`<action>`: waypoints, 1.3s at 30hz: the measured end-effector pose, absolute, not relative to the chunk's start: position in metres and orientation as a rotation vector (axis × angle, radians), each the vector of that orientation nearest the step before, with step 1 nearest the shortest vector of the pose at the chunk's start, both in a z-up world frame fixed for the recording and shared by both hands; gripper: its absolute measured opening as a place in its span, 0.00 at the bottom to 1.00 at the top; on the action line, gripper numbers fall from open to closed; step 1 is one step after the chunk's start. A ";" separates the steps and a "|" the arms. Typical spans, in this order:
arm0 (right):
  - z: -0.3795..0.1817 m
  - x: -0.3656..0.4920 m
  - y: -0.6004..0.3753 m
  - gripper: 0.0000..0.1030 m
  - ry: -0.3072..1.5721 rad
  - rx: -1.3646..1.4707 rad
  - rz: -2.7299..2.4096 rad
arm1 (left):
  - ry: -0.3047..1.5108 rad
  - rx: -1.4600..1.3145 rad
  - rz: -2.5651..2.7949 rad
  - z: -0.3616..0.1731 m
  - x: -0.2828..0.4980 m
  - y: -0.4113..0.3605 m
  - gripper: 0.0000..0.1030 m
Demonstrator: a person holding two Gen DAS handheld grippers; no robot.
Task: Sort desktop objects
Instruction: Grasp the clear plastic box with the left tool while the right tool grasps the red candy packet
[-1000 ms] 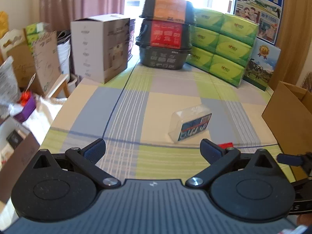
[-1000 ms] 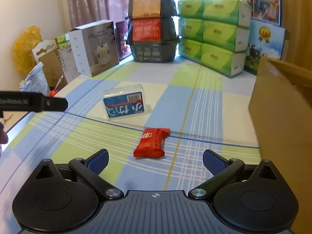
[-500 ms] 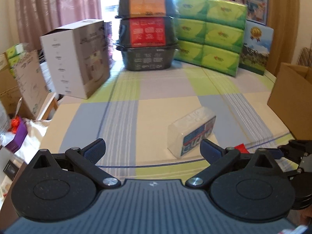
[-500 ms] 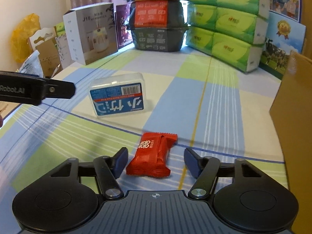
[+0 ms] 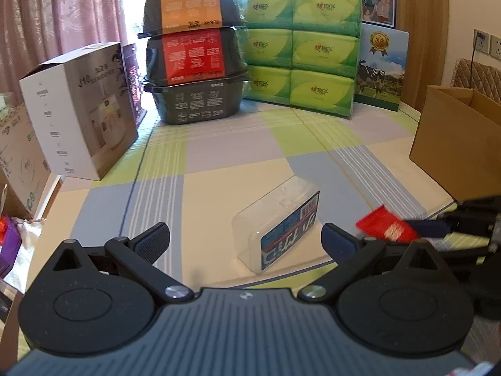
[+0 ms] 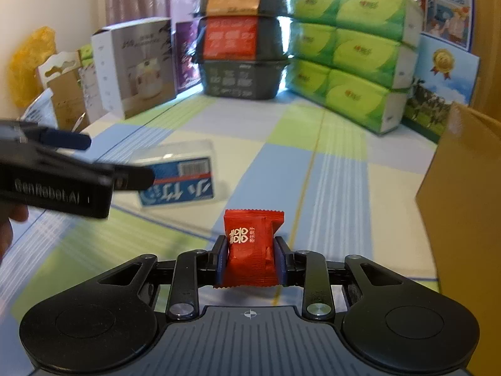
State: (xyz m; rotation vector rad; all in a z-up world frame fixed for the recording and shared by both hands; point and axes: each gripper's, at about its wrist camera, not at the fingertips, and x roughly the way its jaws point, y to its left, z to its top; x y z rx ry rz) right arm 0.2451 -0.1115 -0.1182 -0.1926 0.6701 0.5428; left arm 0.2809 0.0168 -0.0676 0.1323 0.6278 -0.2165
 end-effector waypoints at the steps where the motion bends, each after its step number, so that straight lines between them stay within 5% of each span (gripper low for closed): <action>1: -0.117 0.247 -0.113 0.27 0.667 -0.190 0.533 | 0.627 0.137 -0.221 -0.070 0.283 0.016 0.98; 9: -0.113 0.260 -0.125 0.27 0.685 -0.150 0.488 | 0.609 0.139 -0.247 -0.085 0.301 0.011 0.87; 17: -0.116 0.263 -0.128 0.19 0.703 -0.145 0.481 | 0.672 0.166 -0.285 -0.096 0.307 -0.001 0.48; 22: -0.118 0.263 -0.130 0.20 0.716 -0.154 0.485 | 0.686 0.185 -0.288 -0.095 0.301 -0.006 0.43; 25: -0.119 0.262 -0.132 0.34 0.713 -0.176 0.483 | 0.670 0.177 -0.277 -0.093 0.300 -0.008 0.43; 27: -0.122 0.261 -0.131 0.60 0.709 -0.203 0.473 | 0.654 0.178 -0.272 -0.091 0.300 -0.009 0.45; 28: -0.124 0.260 -0.131 0.61 0.712 -0.209 0.470 | 0.651 0.178 -0.273 -0.091 0.299 -0.009 0.46; 34: -0.134 0.260 -0.128 0.57 0.775 -0.176 0.486 | 0.648 0.169 -0.269 -0.092 0.302 -0.012 0.47; 36: -0.134 0.256 -0.126 0.35 0.756 -0.184 0.484 | 0.654 0.166 -0.270 -0.092 0.303 -0.012 0.47; 39: -0.134 0.255 -0.123 0.29 0.754 -0.183 0.488 | 0.661 0.167 -0.264 -0.092 0.302 -0.013 0.42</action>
